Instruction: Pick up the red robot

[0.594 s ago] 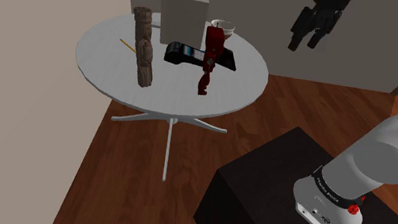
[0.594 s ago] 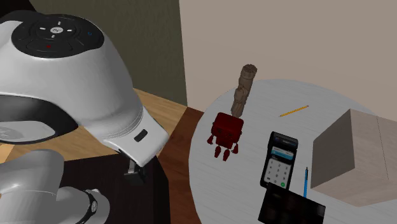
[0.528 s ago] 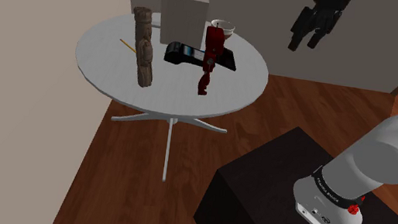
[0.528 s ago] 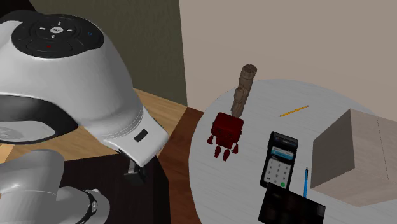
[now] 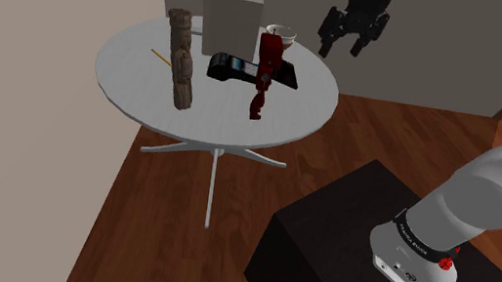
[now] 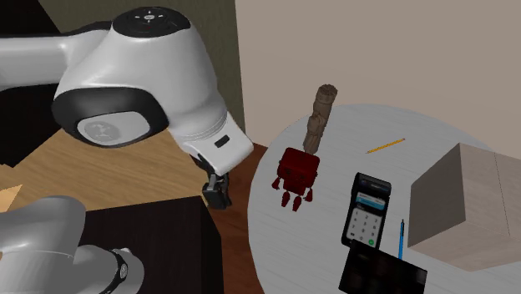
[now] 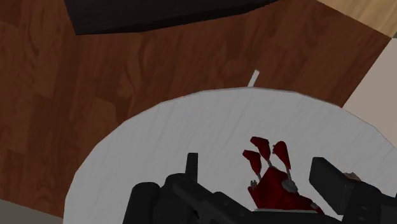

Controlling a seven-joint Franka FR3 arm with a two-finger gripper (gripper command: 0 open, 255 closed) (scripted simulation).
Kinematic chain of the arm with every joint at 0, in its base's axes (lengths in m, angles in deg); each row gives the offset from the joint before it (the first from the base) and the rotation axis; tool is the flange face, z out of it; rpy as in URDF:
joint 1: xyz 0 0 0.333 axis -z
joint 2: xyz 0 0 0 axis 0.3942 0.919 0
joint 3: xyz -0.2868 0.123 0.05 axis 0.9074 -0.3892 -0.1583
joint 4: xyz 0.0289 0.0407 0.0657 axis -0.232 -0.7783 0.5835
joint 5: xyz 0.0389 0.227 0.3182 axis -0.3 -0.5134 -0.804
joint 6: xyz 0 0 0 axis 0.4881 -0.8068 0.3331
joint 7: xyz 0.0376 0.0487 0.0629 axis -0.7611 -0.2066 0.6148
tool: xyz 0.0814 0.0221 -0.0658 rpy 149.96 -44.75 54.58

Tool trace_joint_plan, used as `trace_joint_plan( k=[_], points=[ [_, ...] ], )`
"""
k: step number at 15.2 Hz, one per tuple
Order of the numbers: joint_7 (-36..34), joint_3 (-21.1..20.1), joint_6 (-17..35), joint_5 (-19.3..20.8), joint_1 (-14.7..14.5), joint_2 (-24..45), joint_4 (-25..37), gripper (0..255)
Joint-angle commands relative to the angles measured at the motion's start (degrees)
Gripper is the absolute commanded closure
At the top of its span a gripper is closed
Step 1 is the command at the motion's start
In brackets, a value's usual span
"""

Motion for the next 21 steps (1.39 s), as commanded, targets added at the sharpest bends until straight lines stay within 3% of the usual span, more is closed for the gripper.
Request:
trace_joint_plan(
  k=[1,7,13,21],
  points=[
    [-5.39,-3.21,3.63,0.73,1.02,2.81,1.28,0],
    [-21.74,-12.26,11.81,7.76,6.13,13.84,8.29,0],
    [-40.66,-20.6,14.08,21.69,11.51,27.09,19.26,0],
    [-43.45,-20.91,19.2,23.87,11.58,28.61,14.95,0]
  ],
)
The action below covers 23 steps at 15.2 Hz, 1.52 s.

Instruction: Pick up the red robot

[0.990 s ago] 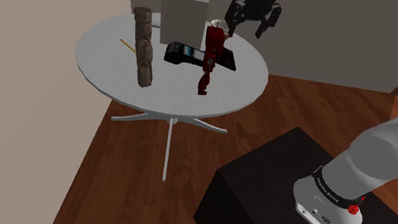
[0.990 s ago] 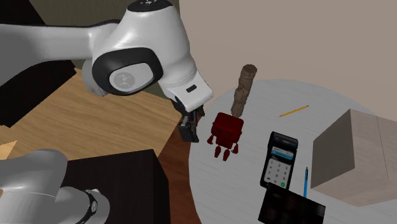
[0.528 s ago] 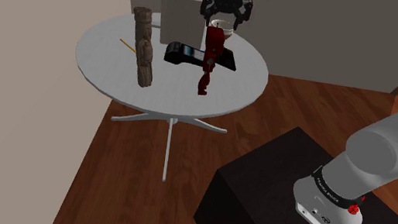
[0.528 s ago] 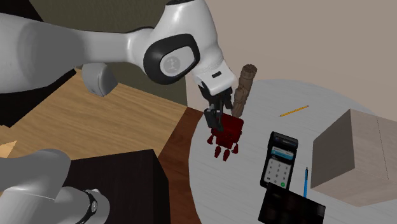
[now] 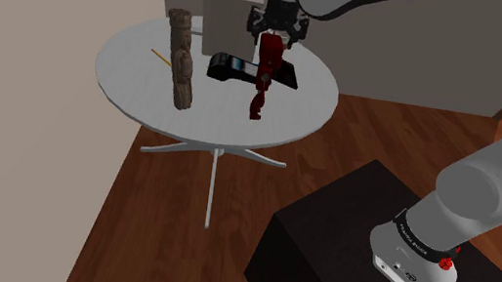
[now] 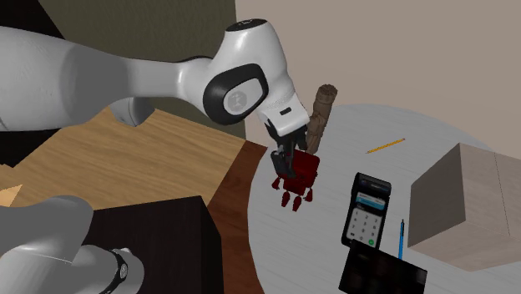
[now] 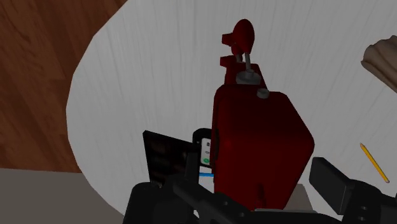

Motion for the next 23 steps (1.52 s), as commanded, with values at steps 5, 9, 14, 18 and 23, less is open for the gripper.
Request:
trace_joint_plan(
  k=[5,9,14,18,23],
  points=[
    [-0.35,-0.08,0.47,0.3,0.03,0.27,-0.29,255],
    [-0.3,-0.05,0.48,0.3,0.05,0.27,-0.28,255],
    [0.89,0.15,-1.55,-0.72,-0.07,-0.51,1.3,255],
    [2.3,0.37,-4.28,-1.77,-0.17,-1.23,3.64,255],
    [3.82,0.6,-7.76,-2.75,-0.25,-1.81,6.86,255]
  ],
)
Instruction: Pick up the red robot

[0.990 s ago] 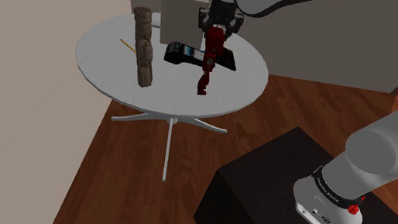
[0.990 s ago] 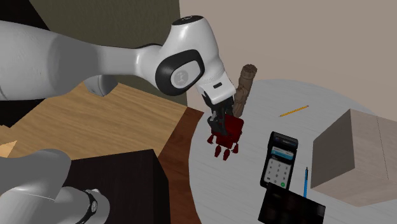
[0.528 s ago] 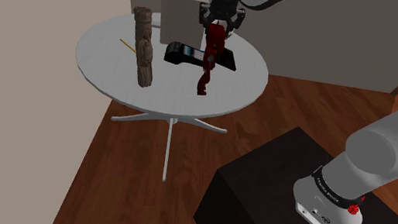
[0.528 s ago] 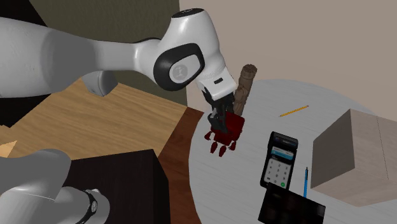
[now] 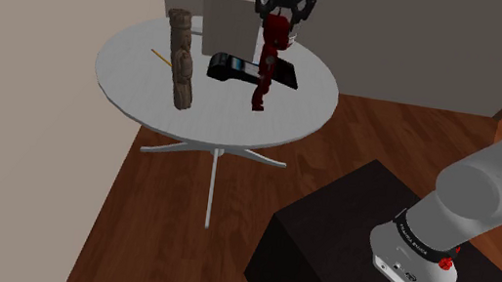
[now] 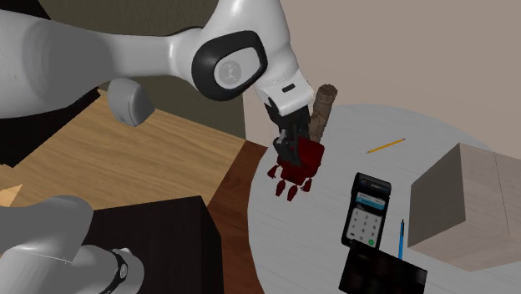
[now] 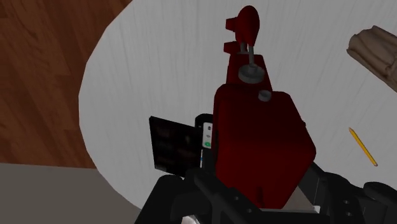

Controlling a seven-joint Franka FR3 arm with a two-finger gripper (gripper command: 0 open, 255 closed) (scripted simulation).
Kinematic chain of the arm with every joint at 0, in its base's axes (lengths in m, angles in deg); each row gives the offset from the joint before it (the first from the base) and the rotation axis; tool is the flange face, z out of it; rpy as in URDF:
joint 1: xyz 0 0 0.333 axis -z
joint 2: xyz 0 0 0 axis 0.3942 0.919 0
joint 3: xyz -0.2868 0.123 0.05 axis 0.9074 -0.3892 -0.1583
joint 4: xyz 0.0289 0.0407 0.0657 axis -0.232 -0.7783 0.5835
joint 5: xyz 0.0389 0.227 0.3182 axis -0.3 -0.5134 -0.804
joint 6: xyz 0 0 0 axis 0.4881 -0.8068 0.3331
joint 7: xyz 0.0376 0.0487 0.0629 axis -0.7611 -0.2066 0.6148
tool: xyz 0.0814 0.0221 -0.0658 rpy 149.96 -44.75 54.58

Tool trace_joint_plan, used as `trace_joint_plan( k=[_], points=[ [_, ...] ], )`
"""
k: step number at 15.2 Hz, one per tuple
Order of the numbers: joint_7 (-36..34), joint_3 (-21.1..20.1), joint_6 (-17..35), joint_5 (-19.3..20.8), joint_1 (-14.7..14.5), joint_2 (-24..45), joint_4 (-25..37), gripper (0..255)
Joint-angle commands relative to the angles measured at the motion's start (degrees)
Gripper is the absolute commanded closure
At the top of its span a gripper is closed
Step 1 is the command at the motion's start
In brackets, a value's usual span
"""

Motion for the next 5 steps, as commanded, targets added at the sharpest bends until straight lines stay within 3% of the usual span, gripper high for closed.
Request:
trace_joint_plan(
  k=[1,5],
  points=[
    [0.4,-0.05,-1.54,-0.2,-0.05,0.02,1.62,255],
    [0.97,0.02,-3.06,-0.5,-0.06,-0.09,3.13,255]
  ],
)
